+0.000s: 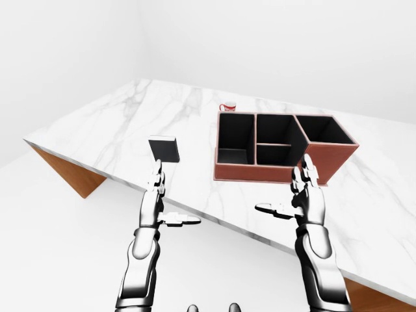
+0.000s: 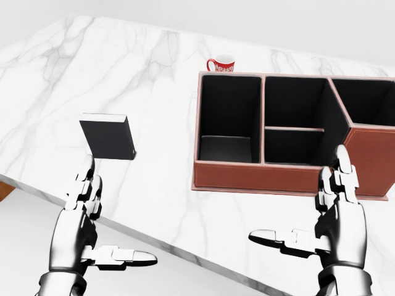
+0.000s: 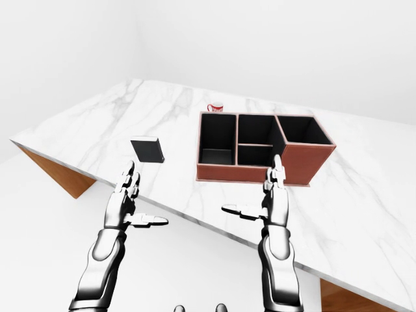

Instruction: Pick up the book and place it in the left compartment of the caddy.

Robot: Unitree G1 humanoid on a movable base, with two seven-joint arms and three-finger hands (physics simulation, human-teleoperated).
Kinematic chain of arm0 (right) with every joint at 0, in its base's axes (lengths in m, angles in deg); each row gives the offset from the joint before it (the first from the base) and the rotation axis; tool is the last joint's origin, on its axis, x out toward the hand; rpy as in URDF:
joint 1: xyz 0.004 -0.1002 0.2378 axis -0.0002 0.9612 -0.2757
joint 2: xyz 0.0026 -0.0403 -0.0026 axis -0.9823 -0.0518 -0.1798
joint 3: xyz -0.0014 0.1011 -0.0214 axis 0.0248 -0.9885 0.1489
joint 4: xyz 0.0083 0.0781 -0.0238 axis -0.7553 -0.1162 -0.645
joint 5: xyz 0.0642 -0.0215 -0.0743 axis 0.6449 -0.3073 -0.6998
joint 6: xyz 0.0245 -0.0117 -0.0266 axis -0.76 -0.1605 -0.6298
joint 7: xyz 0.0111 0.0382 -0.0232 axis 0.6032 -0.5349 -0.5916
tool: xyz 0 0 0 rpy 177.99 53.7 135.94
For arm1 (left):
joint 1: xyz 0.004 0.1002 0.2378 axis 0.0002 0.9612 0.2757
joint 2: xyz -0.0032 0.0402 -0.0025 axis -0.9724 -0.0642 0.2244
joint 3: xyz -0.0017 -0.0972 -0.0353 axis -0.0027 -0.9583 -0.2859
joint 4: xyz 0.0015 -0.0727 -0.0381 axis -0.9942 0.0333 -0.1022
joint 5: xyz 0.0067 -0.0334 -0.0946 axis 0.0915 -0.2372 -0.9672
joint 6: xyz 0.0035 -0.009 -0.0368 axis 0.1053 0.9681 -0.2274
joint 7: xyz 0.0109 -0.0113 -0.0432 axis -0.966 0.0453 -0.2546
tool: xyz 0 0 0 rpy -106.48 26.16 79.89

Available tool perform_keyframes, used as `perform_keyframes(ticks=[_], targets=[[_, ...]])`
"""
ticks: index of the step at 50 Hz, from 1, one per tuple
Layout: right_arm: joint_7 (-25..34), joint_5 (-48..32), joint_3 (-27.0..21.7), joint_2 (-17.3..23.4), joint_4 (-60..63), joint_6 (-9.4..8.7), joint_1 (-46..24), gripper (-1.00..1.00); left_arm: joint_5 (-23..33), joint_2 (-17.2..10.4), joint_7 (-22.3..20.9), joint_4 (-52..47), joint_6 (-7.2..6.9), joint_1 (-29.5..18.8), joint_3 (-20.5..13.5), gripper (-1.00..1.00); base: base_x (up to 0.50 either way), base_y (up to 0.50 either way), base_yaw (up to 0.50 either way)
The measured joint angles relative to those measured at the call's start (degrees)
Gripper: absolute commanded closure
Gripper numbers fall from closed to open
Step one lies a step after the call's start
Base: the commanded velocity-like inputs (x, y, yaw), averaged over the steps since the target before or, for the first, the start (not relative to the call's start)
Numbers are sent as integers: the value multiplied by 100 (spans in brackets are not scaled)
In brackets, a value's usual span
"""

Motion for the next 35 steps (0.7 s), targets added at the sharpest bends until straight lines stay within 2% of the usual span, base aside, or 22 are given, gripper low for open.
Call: perform_keyframes(ticks=[16, 35], targets=[[-116, 80, -550, 4, 731, -133, 284, -100, 2, 2, 3, -108, -79, 25, 3, -100, 0, 0, 0], [-41, 333, -1472, -106, 1536, -133, 567, -100, -1, -7, 9, -27, -43, -15, -17, -100, 0, 0, 0]])
